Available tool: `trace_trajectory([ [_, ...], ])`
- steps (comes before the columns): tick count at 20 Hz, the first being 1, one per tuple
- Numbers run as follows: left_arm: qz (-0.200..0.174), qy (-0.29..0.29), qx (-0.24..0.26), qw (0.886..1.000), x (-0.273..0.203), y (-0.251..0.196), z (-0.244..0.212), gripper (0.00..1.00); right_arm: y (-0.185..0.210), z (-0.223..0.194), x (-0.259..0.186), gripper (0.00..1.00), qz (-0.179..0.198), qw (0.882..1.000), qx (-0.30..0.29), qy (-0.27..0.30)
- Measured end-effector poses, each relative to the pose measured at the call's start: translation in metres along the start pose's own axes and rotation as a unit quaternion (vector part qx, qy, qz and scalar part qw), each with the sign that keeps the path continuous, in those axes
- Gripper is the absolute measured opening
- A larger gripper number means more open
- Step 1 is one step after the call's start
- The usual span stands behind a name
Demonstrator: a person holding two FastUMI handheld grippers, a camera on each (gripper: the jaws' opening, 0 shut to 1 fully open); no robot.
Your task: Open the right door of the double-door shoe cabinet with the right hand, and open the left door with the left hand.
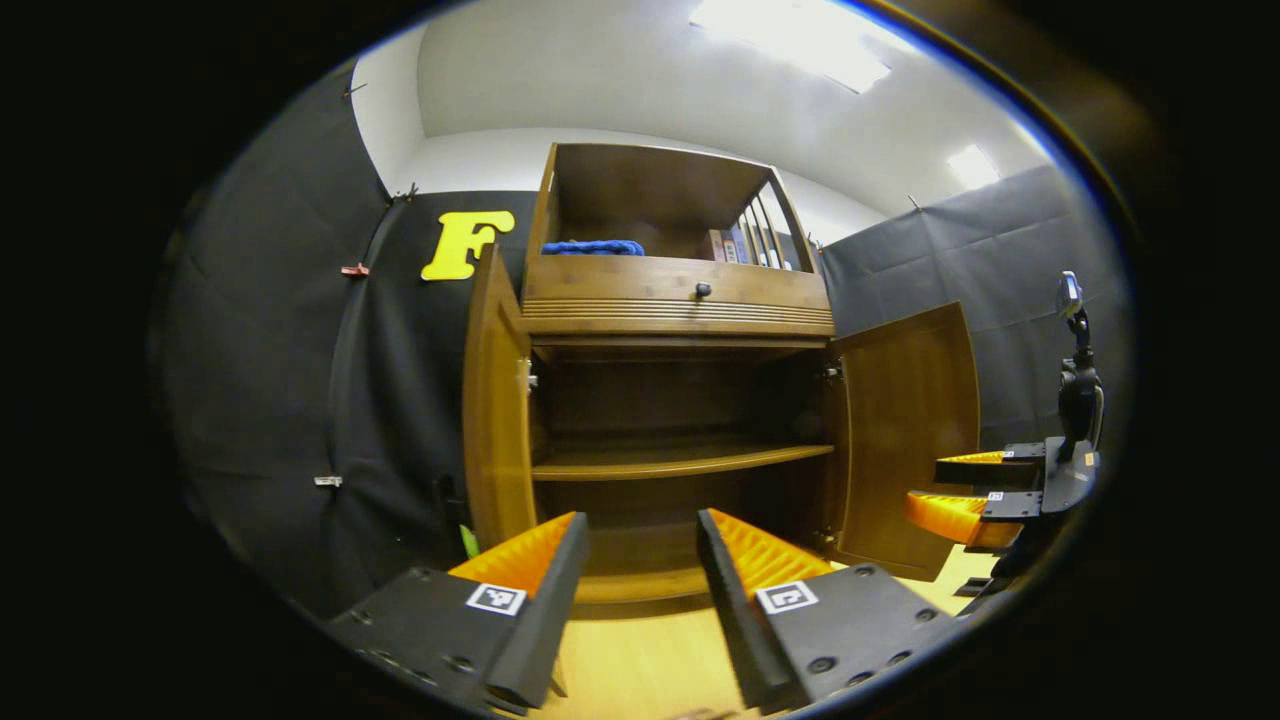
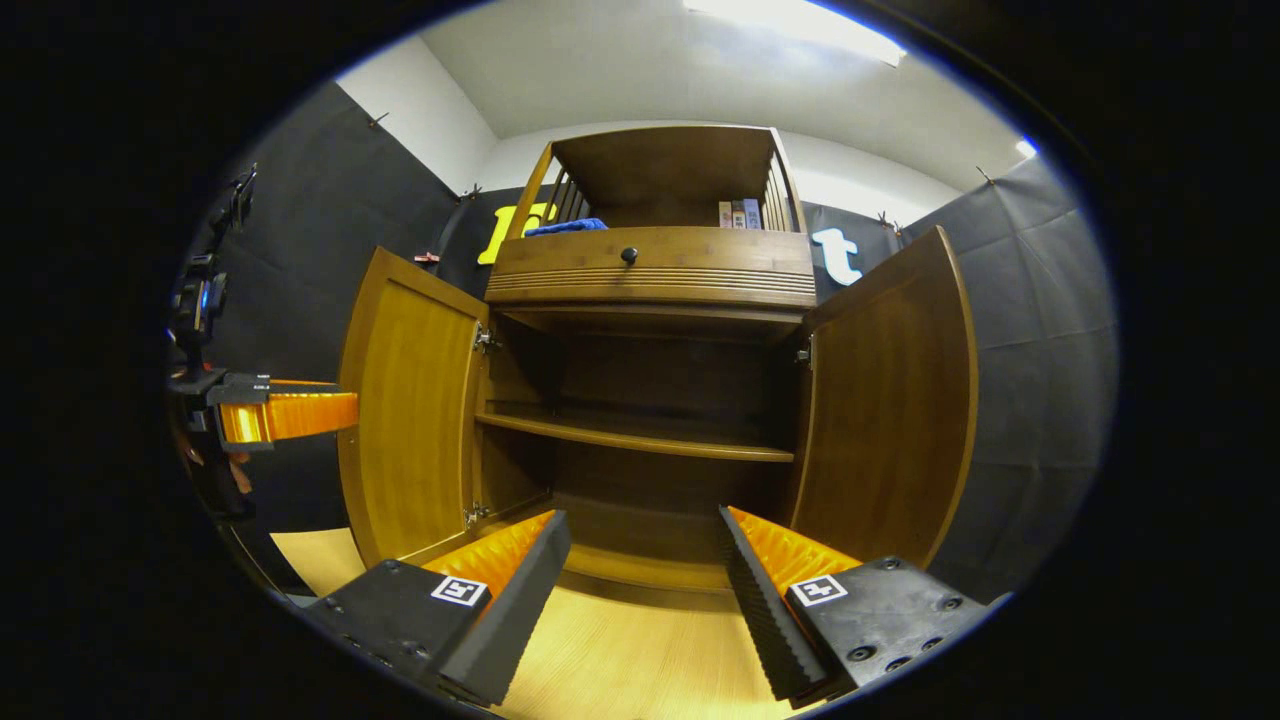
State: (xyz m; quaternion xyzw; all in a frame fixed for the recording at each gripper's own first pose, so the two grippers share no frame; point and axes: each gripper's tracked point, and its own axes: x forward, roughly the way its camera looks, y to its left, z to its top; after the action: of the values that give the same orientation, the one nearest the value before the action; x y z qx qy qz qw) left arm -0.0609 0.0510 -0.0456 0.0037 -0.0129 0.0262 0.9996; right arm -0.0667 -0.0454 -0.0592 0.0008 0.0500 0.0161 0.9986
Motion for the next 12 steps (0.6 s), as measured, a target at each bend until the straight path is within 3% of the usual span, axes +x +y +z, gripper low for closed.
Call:
trace_trajectory([
  [3,-0.004,-0.015,-0.004,1.0,0.002,-0.005,0.008,1.0,-0.001,0.0,-0.001,0.93,0.0,1.0,0.011,0.006],
  [12,-0.023,-0.01,-0.012,1.0,0.01,-0.009,0.006,0.97,0.0,0.01,-0.009,0.92,-0.013,1.0,0.011,0.01],
])
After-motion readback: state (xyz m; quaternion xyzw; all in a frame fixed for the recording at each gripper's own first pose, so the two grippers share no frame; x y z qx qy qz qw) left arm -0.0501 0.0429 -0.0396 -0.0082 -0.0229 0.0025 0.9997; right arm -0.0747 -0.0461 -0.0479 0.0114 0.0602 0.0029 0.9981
